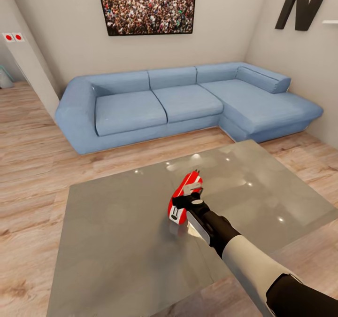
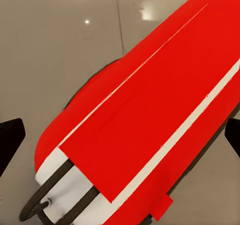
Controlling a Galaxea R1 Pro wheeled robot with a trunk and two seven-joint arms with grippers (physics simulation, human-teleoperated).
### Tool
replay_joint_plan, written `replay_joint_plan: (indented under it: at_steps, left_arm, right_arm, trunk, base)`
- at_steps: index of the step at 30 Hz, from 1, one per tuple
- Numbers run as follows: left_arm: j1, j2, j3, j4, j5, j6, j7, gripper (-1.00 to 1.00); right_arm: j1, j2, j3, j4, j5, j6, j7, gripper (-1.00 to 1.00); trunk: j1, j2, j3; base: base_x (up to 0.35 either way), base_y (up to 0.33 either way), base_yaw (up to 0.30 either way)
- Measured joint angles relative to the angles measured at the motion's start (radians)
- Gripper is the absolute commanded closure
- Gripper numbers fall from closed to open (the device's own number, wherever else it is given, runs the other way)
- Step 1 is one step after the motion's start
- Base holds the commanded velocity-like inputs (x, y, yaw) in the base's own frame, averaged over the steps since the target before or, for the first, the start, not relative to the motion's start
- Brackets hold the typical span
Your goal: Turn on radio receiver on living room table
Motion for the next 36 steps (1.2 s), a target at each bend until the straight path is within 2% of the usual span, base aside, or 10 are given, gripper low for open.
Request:
replay_joint_plan:
  at_steps: [24, 33, 34, 36]
  left_arm:
    - [0.000, 0.000, 0.000, 0.000, 0.000, 0.000, 0.000, -1.00]
    - [0.000, 0.001, -0.001, 0.000, 0.000, 0.000, 0.000, -1.00]
    - [0.000, 0.001, -0.001, 0.000, 0.000, 0.000, 0.000, -1.00]
    - [0.000, 0.001, -0.001, 0.000, 0.000, 0.000, 0.000, -1.00]
  right_arm:
    - [0.000, 0.000, -0.005, 0.001, 0.000, 0.000, 0.000, -1.00]
    - [0.000, -0.001, -0.007, 0.003, -0.005, -0.029, -0.001, -1.00]
    - [0.000, -0.001, -0.007, 0.004, -0.005, -0.030, -0.001, 1.00]
    - [0.000, -0.001, -0.008, 0.005, -0.008, -0.031, -0.002, 1.00]
  trunk:
    - [0.000, 0.000, -0.007]
    - [0.000, 0.000, -0.007]
    - [0.000, 0.000, -0.007]
    - [0.000, 0.000, -0.007]
  base:
    - [0.000, 0.000, 0.003]
    - [0.000, 0.000, 0.000]
    - [0.000, 0.000, 0.000]
    - [0.000, 0.000, 0.000]
